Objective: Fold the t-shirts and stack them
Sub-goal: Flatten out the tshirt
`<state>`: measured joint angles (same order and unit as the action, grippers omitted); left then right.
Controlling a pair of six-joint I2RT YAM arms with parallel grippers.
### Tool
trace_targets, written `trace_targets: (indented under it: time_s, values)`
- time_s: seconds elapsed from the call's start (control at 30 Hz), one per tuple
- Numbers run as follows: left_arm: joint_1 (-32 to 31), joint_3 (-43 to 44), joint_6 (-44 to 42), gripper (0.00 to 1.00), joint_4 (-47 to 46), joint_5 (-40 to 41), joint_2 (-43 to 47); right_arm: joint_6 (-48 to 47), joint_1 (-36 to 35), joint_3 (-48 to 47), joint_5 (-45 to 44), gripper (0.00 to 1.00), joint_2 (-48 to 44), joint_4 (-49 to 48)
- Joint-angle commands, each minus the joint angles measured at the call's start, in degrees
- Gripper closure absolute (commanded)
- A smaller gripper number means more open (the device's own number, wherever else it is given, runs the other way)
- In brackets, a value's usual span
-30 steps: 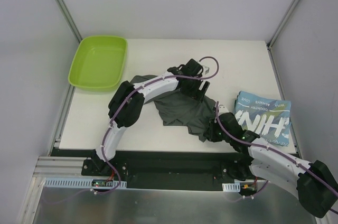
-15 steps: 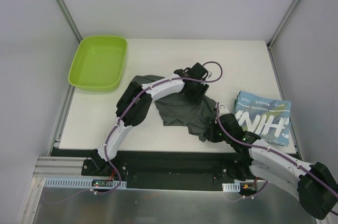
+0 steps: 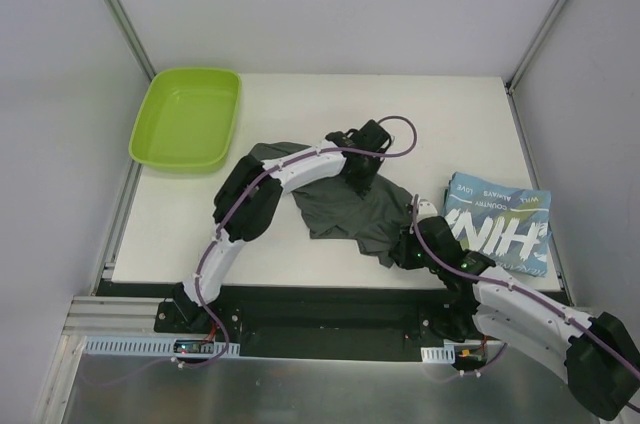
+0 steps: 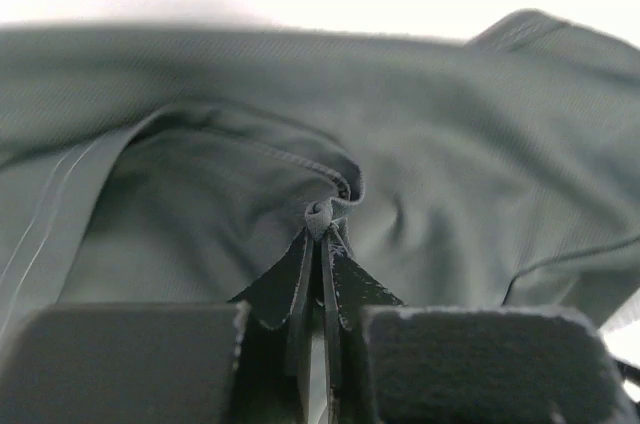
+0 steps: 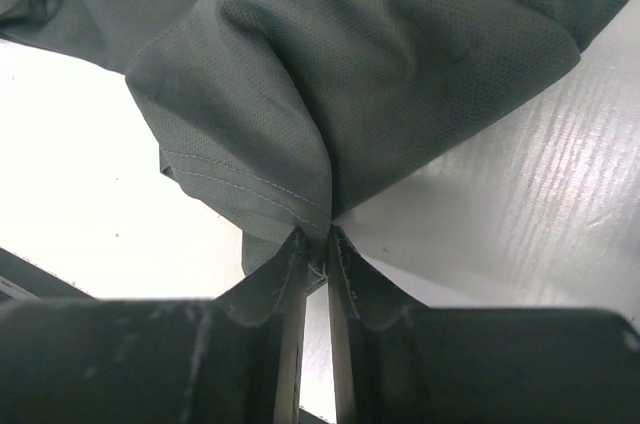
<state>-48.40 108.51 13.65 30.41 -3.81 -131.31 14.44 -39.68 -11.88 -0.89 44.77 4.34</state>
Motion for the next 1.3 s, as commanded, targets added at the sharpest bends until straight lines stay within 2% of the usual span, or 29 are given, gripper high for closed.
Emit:
trace_targets:
  time_s: [0.0,0.13,0.37,0.5,0.6,0.73,0.9,1.07,1.27]
  values:
    - [0.1,-6.7,4.3,1.0,0.0,10.0,14.1,0.0,0.8,-0.2,-2.7,0.85,-1.1,2.6]
    - [2.6,-19.7,8.0,1.0,-3.4,15.9,25.4,0.1,1.0,-0.6,-3.6,0.87,-3.0,3.8]
    - [8.7,-44.4,15.8,1.0,-7.0,26.0,53.4,-1.6,1.4,-5.3,-8.6,0.91,-8.5,10.2]
    - [13.0,-50.6,16.9,1.0,-7.6,26.2,69.5,-4.1,1.6,-12.7,-12.1,0.97,-10.4,15.0]
    - [14.0,-50.0,15.1,1.0,-7.6,28.7,76.4,-6.5,1.7,-21.9,-16.9,1.0,-9.8,18.1]
    - [14.4,-45.7,11.8,1.0,-7.6,30.2,79.6,-7.7,2.5,-37.0,-22.5,1.0,-4.0,25.6]
    - [14.5,-37.3,7.5,1.0,-7.4,31.4,79.2,-10.2,3.5,-52.5,-23.7,1.0,2.0,31.5]
    - [14.5,-30.7,4.8,1.0,-6.9,32.6,81.2,-13.8,3.6,-65.2,-23.8,1.0,3.4,36.1]
    - [14.4,-22.1,2.9,1.0,-6.4,27.6,86.1,-18.9,3.6,-79.9,-20.3,1.0,2.2,38.5]
